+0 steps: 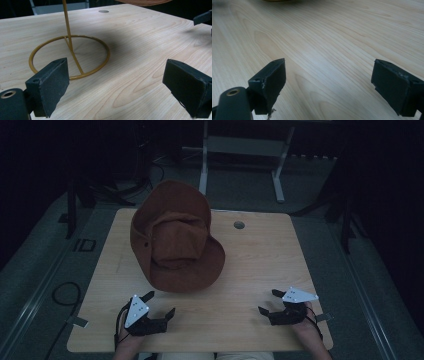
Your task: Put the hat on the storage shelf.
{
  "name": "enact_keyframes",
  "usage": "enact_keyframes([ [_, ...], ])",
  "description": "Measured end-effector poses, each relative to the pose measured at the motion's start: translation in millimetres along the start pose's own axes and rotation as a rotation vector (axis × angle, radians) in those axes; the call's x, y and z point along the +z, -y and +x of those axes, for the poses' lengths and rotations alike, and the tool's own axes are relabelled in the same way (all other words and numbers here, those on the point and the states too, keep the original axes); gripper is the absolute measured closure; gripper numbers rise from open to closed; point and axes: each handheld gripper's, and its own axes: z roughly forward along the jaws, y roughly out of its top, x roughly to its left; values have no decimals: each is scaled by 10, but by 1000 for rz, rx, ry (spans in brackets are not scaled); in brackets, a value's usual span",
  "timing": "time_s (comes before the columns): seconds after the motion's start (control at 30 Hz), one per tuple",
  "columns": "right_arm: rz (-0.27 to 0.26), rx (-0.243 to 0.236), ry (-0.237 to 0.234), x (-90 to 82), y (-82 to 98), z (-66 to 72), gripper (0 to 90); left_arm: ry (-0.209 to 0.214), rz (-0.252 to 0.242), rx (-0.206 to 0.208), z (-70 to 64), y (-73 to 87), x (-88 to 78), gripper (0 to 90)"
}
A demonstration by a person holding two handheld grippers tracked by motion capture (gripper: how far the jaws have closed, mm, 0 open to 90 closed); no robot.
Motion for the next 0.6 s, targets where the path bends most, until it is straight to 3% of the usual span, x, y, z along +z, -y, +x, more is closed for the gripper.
enact_keyframes([
  [0.27, 25, -2, 79, -157, 127, -39, 123, 1, 3, 5, -5, 5, 6, 75],
  [0.47, 13, 20, 92, -219, 170, -120, 125, 6, 2, 3, -12, 7, 8, 75],
  [0.6, 22, 8, 89, -205, 169, -112, 128, 4, 3, 3, -14, 8, 13, 75],
])
